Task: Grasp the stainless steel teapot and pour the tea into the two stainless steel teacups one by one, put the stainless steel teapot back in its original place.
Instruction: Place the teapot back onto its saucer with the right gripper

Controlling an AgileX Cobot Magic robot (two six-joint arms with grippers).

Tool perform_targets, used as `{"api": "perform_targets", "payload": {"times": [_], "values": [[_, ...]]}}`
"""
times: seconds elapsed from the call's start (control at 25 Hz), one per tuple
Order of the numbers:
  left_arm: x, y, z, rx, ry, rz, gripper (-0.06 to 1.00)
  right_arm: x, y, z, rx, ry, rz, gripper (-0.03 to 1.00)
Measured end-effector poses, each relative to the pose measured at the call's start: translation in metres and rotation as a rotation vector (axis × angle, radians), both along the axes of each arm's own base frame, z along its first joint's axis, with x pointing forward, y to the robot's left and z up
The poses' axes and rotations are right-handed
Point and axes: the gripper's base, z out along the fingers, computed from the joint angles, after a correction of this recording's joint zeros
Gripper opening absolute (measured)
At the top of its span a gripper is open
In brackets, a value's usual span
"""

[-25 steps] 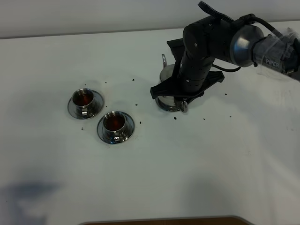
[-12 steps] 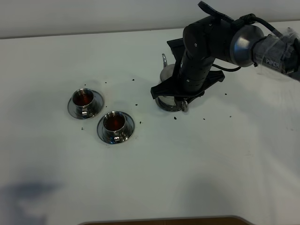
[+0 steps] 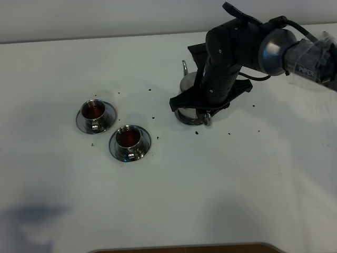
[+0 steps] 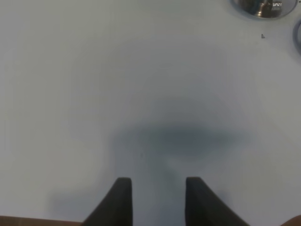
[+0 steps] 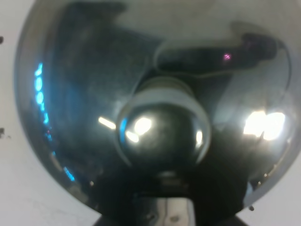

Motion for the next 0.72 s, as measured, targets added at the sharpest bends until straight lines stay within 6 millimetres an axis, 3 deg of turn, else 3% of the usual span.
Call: {"api": "perform_targets", "payload": {"times": [0.72], "values": [[0.0,0.0,0.0,0.0,0.0,0.0,0.32,-0.0008,0.0006,0.0,0.008,0.009,-0.003,0.28]]}}
